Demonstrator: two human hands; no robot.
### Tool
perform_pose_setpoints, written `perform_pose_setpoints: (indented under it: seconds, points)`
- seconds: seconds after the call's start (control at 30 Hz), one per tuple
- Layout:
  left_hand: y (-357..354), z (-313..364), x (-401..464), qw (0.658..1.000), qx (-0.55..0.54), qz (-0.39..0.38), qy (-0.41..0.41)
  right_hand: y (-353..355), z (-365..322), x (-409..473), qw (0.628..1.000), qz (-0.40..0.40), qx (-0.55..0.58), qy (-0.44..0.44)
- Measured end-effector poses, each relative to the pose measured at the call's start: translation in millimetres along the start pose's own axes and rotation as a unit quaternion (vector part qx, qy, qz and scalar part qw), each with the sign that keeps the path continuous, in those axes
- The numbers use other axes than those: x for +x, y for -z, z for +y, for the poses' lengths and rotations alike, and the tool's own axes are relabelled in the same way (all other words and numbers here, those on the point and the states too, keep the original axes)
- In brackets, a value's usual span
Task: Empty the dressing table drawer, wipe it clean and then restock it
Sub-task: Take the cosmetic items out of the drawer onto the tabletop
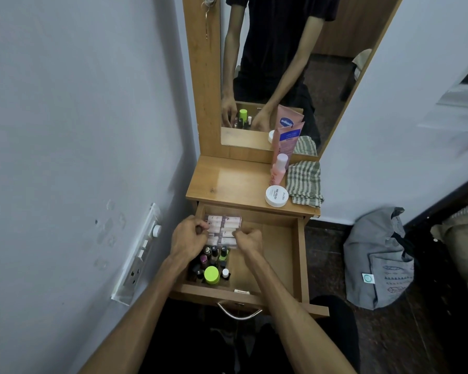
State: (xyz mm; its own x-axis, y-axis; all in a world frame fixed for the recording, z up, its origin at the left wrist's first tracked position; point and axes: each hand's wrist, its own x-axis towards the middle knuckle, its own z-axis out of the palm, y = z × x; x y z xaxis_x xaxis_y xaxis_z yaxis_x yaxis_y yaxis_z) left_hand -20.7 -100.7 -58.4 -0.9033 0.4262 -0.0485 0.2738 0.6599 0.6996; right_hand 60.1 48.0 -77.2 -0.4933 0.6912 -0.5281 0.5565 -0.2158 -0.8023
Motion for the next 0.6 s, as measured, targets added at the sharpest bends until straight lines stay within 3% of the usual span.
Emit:
perform_pose_setpoints:
  seconds: [0.17, 0.6]
  points:
    - [0, -2, 0, 1.000, -0.006, 0.005, -0.005, 0, 0, 0, 0.990, -0.019, 0.131, -0.051]
    - [0, 1, -5, 0.998, -0.048, 0.031, -0.002, 53, 8, -3, 0.983, -0.009, 0.176, -0.053]
